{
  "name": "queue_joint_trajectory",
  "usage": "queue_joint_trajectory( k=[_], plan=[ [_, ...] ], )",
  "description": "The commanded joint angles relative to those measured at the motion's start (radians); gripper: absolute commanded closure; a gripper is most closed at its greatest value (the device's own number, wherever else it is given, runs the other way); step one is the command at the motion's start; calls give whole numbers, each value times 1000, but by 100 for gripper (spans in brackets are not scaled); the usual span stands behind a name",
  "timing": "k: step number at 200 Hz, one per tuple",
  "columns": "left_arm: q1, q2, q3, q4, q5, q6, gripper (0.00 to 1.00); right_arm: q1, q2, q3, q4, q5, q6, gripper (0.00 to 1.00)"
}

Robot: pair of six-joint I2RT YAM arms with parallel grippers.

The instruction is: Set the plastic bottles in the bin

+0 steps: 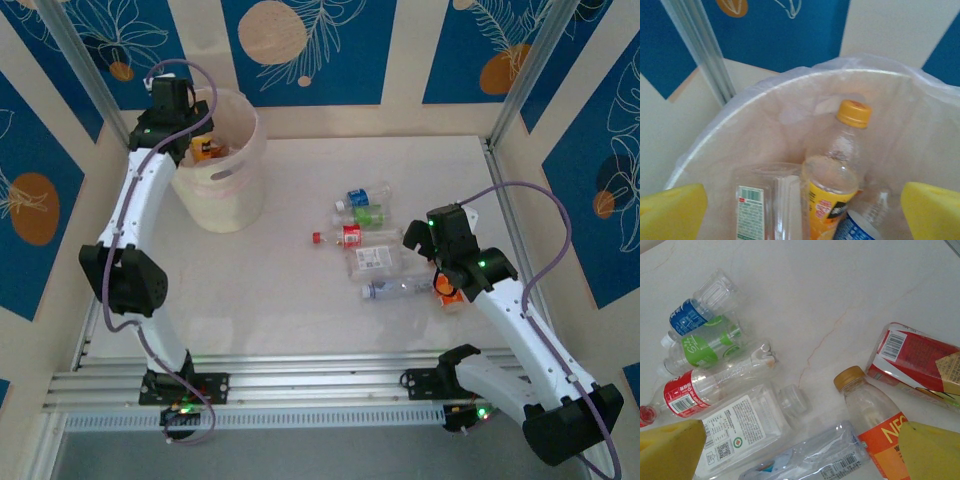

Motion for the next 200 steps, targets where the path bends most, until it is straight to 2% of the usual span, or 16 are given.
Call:
queue_joint_trajectory(
  k=[1,29,53,119,156,180,200],
  plan=[
    [6,-70,34,-31,119,-4,1,7,6,10,4,-16,13,1],
    [-24,-141,-13,-13,193,-2,1,7,27,32,-46,-12,35,1],
    [-79,-220,-91,24,207,15,1,7,32,40,-100,-24,68,1],
    [-324,-390,-309,85,213,92,1,-11,53,45,-259,8,126,1],
    [-465,-417,-386,118,283,172,0,-115,87,60,-293,-28,84,1],
    [-557,-377,-403,104,336,250,1,-188,98,52,-274,-96,51,1],
    [-620,-328,-411,79,335,276,0,-248,118,36,-266,-158,26,1]
  ],
)
